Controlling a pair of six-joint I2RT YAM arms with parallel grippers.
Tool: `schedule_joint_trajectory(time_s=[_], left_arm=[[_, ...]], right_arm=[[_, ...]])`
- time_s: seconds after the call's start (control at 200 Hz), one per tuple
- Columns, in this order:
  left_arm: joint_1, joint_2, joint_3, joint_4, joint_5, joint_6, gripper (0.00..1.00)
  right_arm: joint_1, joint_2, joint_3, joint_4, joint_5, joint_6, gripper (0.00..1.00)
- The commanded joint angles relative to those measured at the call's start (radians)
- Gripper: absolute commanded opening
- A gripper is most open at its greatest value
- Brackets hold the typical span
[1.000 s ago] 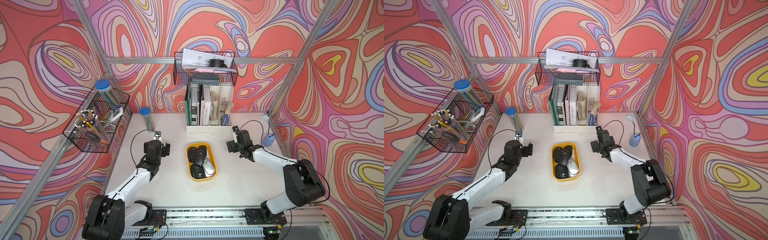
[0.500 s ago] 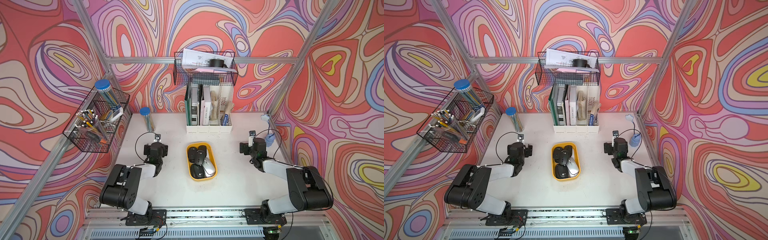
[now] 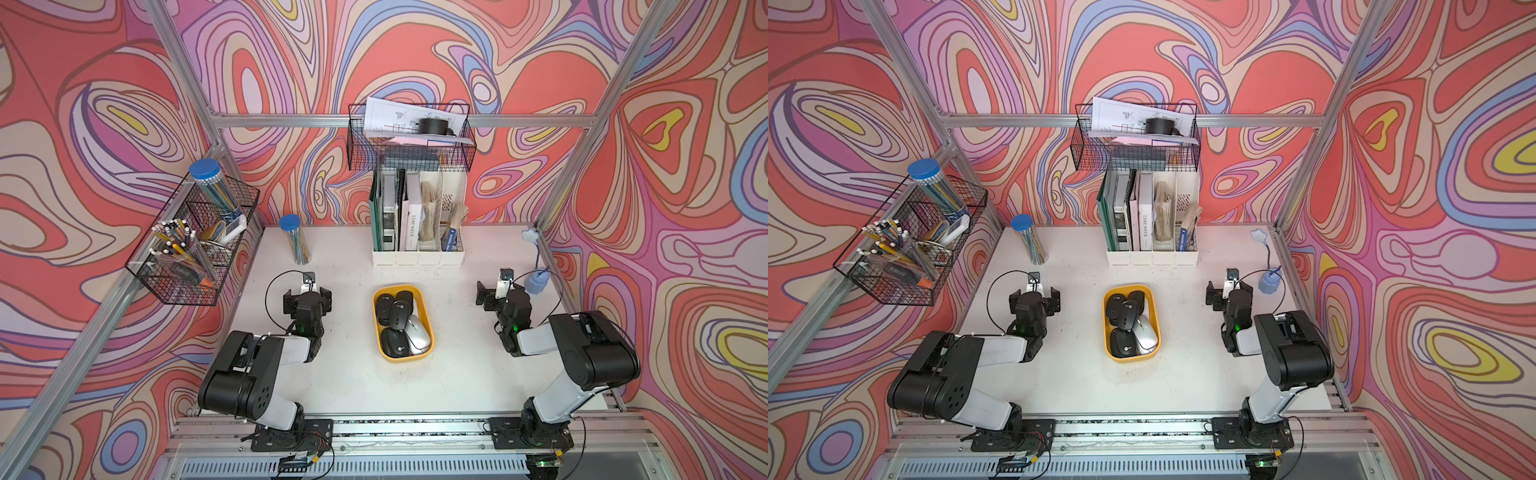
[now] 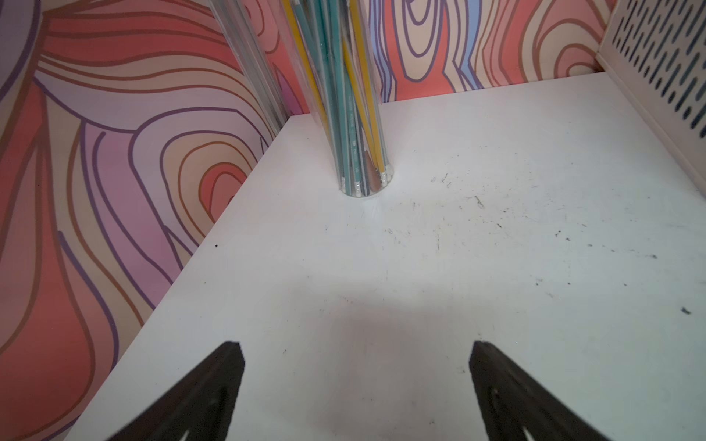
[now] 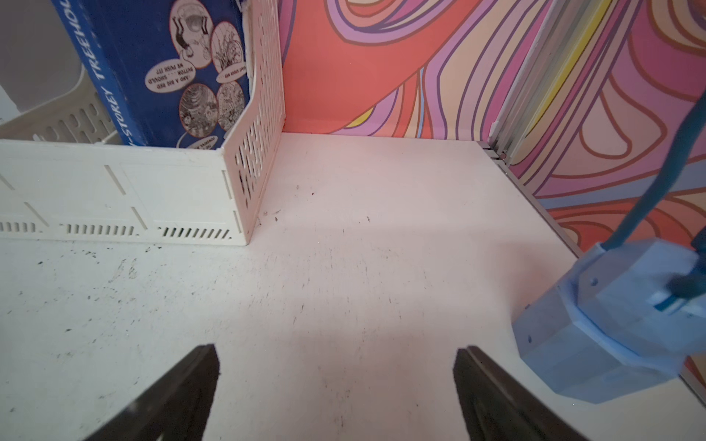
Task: Put the mouse in the storage box
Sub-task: Reset both arms
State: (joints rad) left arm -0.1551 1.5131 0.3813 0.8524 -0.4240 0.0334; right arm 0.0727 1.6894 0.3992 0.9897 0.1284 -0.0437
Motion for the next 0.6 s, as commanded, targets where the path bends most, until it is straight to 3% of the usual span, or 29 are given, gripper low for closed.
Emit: schedule_joint_trajectory(time_s=[0.0,0.07,0.125,0.195,0.255,0.31,0.376,0.436,0.506,0.596], left_arm=[[0.034,-0.020,-0.002,0.008,0.128,-0.006,0.98],[0.067,-0.009,-0.051,0.071,0.209,-0.026,0.98],[0.072,0.069,-0.107,0.307,0.219,-0.002,0.98],[0.068,-0.002,-0.055,0.089,0.227,-0.028,0.98],[0.082,0.049,-0.028,0.118,0.258,-0.002,0.99],[0.095,0.012,0.003,-0.008,0.241,-0.045,0.99],[0.097,0.044,-0.021,0.095,0.238,-0.034,0.98],[0.097,0.016,-0.006,0.015,0.243,-0.046,0.99],[0.097,0.039,-0.019,0.083,0.243,-0.034,0.98],[0.097,0.021,-0.009,0.031,0.246,-0.042,0.99]], right_arm=[[-0.035,0.013,0.050,0.008,-0.043,0.035,0.98],[-0.040,0.012,0.055,-0.004,-0.036,0.042,0.98],[-0.041,0.008,0.059,-0.022,-0.035,0.044,0.98],[-0.041,0.009,0.061,-0.025,-0.025,0.049,0.98],[-0.040,0.011,0.061,-0.018,-0.024,0.047,0.98],[-0.040,0.012,0.060,-0.015,-0.023,0.048,0.98],[-0.040,0.013,0.060,-0.016,-0.023,0.048,0.98],[-0.041,0.012,0.061,-0.017,-0.023,0.048,0.98],[-0.040,0.012,0.061,-0.018,-0.023,0.048,0.98],[-0.041,0.012,0.059,-0.017,-0.023,0.049,0.98]])
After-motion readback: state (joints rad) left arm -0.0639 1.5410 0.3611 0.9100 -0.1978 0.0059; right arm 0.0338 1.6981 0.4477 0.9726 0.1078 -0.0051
